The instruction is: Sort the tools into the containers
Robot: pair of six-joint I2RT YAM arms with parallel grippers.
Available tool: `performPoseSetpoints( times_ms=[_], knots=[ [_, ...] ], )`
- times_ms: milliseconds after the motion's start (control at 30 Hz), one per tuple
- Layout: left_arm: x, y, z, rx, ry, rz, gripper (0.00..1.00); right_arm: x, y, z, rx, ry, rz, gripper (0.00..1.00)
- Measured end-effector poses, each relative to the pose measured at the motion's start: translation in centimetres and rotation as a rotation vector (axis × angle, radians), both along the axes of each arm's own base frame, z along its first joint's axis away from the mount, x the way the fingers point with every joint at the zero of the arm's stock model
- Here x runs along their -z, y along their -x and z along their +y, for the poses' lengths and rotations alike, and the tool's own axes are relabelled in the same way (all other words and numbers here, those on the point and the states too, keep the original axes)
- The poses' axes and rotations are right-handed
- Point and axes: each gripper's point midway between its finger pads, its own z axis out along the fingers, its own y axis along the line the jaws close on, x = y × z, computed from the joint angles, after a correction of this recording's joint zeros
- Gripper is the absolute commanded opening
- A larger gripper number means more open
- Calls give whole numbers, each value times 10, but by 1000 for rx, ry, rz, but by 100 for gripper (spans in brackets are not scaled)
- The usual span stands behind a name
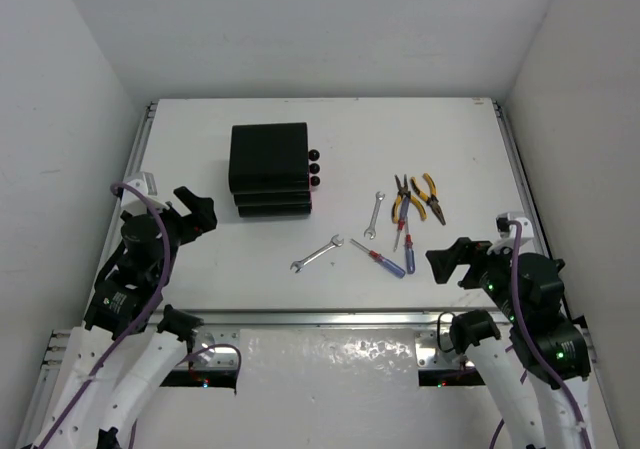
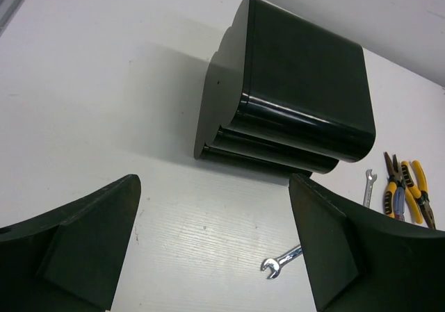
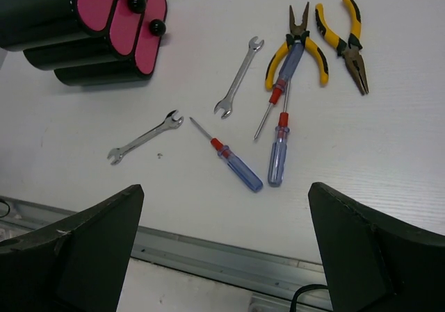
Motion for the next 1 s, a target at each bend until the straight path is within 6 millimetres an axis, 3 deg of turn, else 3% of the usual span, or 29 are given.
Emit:
performPoseSetpoints(
  times_ms=[267, 400, 467, 567, 800, 1000],
  knots=[
    [0, 0, 0, 0, 0, 0, 86, 4, -6, 7, -23, -35, -41, 99],
    [0, 0, 0, 0, 1, -1, 86, 41, -34, 31, -76, -104, 79, 99],
    [0, 0, 0, 0, 1, -1, 86, 74, -50, 50, -108, -170, 226, 99],
    [-1, 1, 0, -1, 2, -5, 86, 97, -70, 72, -131, -261, 346, 99],
    [-6, 4, 0, 4, 10, -29, 86, 83, -154, 123, -230, -508, 335, 86],
    [-3, 1, -3, 18, 10, -12, 86, 68, -222, 154, -288, -692, 283, 77]
  ],
)
